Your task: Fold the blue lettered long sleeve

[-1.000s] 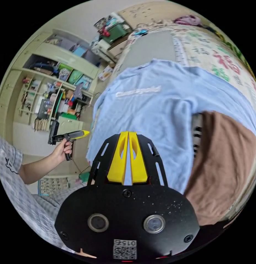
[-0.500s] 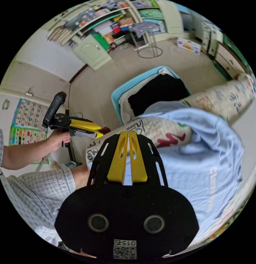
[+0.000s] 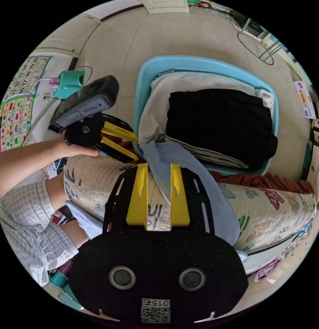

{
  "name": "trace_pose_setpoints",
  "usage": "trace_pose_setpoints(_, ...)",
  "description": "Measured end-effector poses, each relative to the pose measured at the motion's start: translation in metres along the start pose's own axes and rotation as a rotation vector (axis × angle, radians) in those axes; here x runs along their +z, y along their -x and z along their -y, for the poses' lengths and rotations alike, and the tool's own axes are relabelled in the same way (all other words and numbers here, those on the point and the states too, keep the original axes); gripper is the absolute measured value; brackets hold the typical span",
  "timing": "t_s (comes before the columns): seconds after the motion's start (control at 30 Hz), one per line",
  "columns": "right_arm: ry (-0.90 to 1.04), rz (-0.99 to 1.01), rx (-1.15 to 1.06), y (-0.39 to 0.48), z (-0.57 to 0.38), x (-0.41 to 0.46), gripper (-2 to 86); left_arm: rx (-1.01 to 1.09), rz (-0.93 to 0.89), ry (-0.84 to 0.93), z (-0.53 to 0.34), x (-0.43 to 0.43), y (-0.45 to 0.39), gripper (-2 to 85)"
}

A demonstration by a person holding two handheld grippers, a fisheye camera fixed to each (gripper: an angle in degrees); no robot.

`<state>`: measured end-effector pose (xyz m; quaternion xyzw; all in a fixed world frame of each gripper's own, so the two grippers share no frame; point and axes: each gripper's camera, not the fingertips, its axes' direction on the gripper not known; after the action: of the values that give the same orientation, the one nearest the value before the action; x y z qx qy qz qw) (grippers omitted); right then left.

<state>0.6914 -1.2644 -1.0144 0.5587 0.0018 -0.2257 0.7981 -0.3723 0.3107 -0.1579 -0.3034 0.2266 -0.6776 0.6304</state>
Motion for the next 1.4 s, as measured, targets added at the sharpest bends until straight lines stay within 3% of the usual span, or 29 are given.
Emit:
trace_pose_setpoints(0.17, 0.015, 0.089, 0.044, -0.066, 0.001, 0.046, 10.3, 0.25, 0.133, 0.136, 0.014, -0.022, -0.054, 9.3)
trace_pose_setpoints(0.3, 0.041, 0.085, 0.032, -0.11, -0.004, 0.08, 10.9, 0.279, 0.106, 0.098, 0.009, -0.073, -0.072, 3.2)
trace_pose_setpoints(0.6, -0.096, -0.074, -0.15, -0.154, 0.021, 0.065, 12.0, 0.405, -0.02, -0.083, -0.075, -0.3, -0.095, 1.7)
trace_pose_setpoints(0.77, -0.107, -0.076, -0.294, -0.181, 0.038, 0.05, 1.8, 0.42, -0.05, -0.137, -0.12, -0.425, -0.102, 3.8)
trace_pose_setpoints(0.93, -0.147, 0.328, -0.136, -0.292, 0.038, 0.009, -0.1, 0.228, -0.133, -0.346, -0.162, -0.498, -0.074, 12.8)
trace_pose_setpoints(1.1, -0.129, 0.462, -0.182, -0.357, 0.04, -0.021, -0.2, 0.128, -0.176, -0.475, -0.169, -0.532, -0.063, 19.9)
trace_pose_setpoints(1.2, -0.107, 0.549, -0.23, -0.386, 0.047, -0.03, -0.2, 0.103, -0.447, -0.595, -0.146, -0.558, -0.039, 20.7)
trace_pose_setpoints(1.37, -0.124, 0.585, -0.257, -0.42, 0.056, -0.042, 0.0, 0.025, -1.128, -0.624, -0.113, -0.546, 0.019, 18.2)
trace_pose_setpoints(1.4, -0.126, 0.59, -0.265, -0.427, 0.06, -0.044, 0.1, 0.021, -1.189, -0.637, -0.112, -0.546, 0.02, 16.9)
